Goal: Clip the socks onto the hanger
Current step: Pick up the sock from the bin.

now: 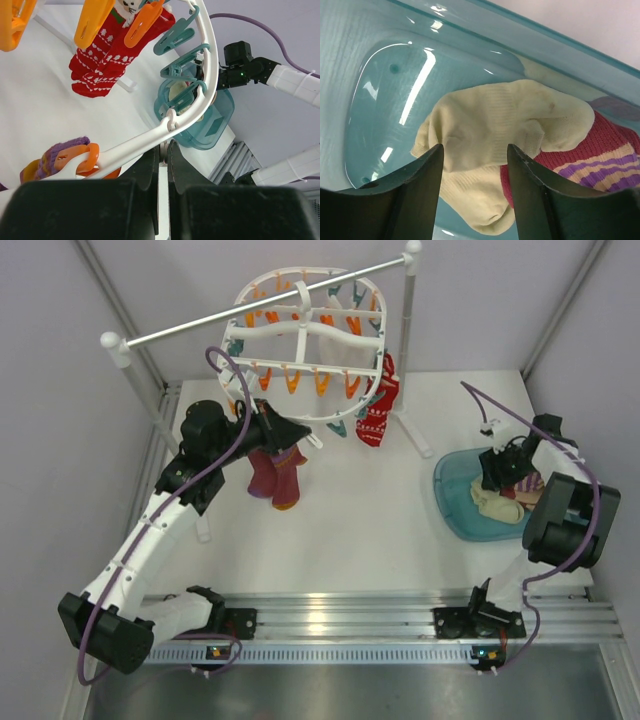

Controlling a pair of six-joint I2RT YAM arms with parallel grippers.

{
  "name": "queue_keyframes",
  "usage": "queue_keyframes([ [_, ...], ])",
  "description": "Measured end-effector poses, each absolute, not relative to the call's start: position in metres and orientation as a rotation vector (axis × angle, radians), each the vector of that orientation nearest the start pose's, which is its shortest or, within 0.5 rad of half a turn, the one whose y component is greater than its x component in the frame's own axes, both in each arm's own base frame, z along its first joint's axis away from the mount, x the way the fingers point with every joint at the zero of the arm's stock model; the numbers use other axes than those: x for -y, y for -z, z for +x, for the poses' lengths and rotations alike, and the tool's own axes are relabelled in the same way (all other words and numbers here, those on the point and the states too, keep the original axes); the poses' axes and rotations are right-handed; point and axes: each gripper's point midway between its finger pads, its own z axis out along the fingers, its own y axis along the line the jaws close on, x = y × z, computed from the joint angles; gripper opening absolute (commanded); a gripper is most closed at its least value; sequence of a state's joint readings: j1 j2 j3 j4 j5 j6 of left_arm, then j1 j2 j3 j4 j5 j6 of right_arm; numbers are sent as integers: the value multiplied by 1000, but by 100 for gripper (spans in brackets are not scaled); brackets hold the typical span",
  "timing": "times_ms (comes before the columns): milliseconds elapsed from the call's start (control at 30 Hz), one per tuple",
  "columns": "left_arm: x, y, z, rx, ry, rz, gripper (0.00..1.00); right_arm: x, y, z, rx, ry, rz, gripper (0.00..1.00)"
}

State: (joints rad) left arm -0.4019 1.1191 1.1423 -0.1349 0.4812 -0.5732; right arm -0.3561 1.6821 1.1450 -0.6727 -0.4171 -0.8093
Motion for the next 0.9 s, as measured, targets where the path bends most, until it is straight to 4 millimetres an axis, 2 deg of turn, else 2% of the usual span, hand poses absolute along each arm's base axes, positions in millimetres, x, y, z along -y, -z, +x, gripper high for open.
queue_keyframes([
  [200, 235, -357, 294, -1786, 1118, 234, 0, 80, -50, 340, -2551, -231, -682, 51],
  [267, 235, -357, 294, -1787, 1118, 234, 0, 78, -47, 338, -2560, -252, -682, 46],
  [333, 235, -357, 294, -1788, 1118, 234, 0, 76, -44, 336, -2570, -274, -681, 37],
  [400, 235, -357, 294, -1788, 1118, 234, 0, 75, -41, 336, -2574, -287, -680, 32],
  [500, 235, -357, 294, -1788, 1117, 233, 0, 73, -37, 334, -2584, -308, -679, 17],
  [533, 235, -357, 294, -1788, 1117, 233, 0, 72, -36, 334, -2588, -316, -679, 8],
  [567, 235, -357, 294, -1788, 1117, 233, 0, 72, -34, 333, -2592, -325, -676, 3],
  [633, 235, -357, 294, -1788, 1117, 233, 0, 69, -34, 330, -2601, -347, -674, 0],
  [767, 235, -357, 294, -1788, 1116, 233, 0, 65, -48, 329, -2596, -411, -656, 0],
  [900, 234, -356, 294, -1787, 1113, 234, 0, 65, -91, 342, -2519, -452, -628, 0],
])
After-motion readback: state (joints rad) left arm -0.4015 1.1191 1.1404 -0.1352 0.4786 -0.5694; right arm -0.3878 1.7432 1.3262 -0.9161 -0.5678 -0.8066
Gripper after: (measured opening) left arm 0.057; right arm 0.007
